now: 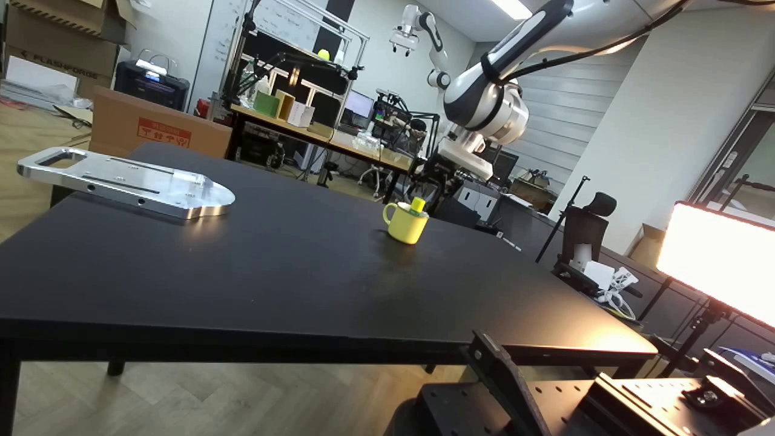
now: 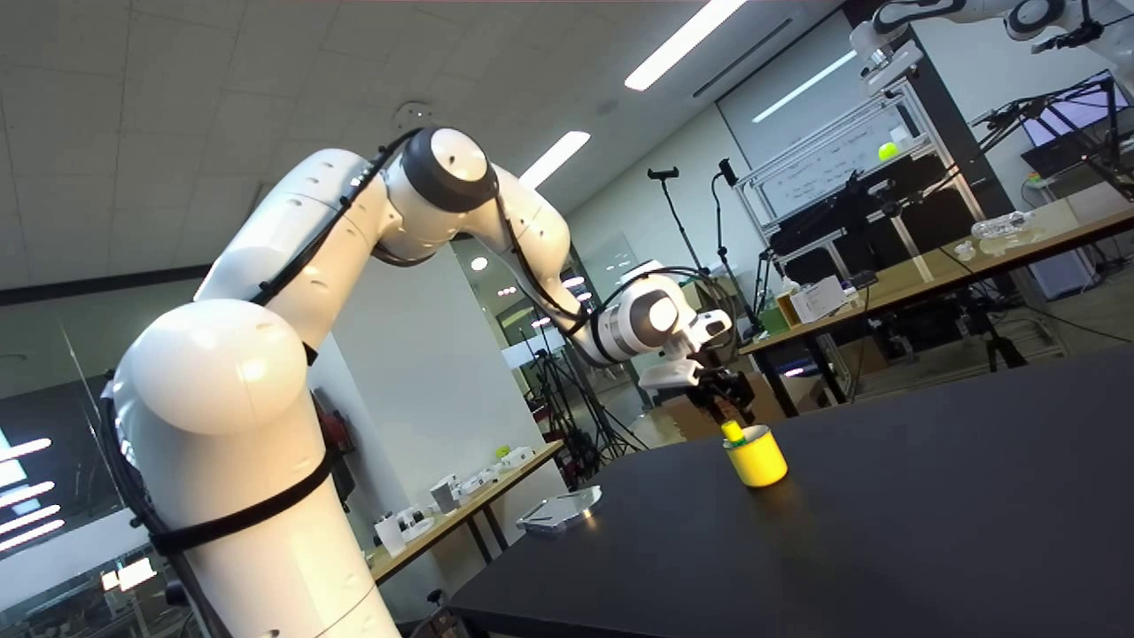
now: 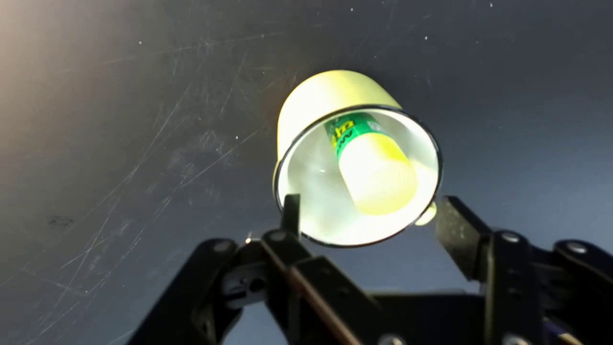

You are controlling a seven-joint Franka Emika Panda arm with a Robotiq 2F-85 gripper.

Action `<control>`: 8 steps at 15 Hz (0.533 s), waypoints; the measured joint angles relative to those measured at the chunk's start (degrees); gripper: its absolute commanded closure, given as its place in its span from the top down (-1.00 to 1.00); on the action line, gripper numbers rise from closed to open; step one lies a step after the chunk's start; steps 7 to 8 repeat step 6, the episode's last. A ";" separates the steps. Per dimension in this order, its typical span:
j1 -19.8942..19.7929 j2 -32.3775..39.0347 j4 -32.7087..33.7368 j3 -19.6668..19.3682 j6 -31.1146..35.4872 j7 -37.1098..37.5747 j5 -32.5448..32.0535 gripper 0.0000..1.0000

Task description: Pick up the object and put it in the cup

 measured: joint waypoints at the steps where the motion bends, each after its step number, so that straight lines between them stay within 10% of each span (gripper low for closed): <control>1: 0.00 -0.76 -0.08 0.07 0.00 -0.01 0.00 1.00; 8: -0.04 -6.97 -3.91 0.37 -0.15 -0.93 0.13 1.00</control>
